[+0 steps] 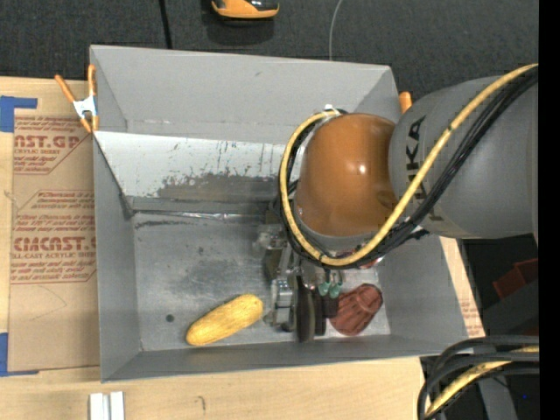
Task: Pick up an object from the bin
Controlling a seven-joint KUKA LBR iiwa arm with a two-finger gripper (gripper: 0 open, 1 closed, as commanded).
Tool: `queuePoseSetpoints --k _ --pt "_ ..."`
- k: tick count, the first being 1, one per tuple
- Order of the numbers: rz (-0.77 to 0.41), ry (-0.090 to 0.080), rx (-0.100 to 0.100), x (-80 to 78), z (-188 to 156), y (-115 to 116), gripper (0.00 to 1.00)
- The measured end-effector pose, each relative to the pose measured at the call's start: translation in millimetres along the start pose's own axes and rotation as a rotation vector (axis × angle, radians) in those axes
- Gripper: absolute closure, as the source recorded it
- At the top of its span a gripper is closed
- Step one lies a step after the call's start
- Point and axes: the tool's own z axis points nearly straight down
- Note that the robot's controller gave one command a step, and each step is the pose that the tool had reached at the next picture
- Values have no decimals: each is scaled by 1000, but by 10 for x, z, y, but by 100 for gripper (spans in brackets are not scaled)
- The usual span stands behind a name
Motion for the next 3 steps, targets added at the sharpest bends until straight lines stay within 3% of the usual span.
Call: queuePoseSetpoints --k 1,2,3 --pt "-55 -8 0 -84 488 62 0" --pt "-7 -3 -1 -83 1084 192 0" --pt "-154 0 0 -76 1197 186 100"
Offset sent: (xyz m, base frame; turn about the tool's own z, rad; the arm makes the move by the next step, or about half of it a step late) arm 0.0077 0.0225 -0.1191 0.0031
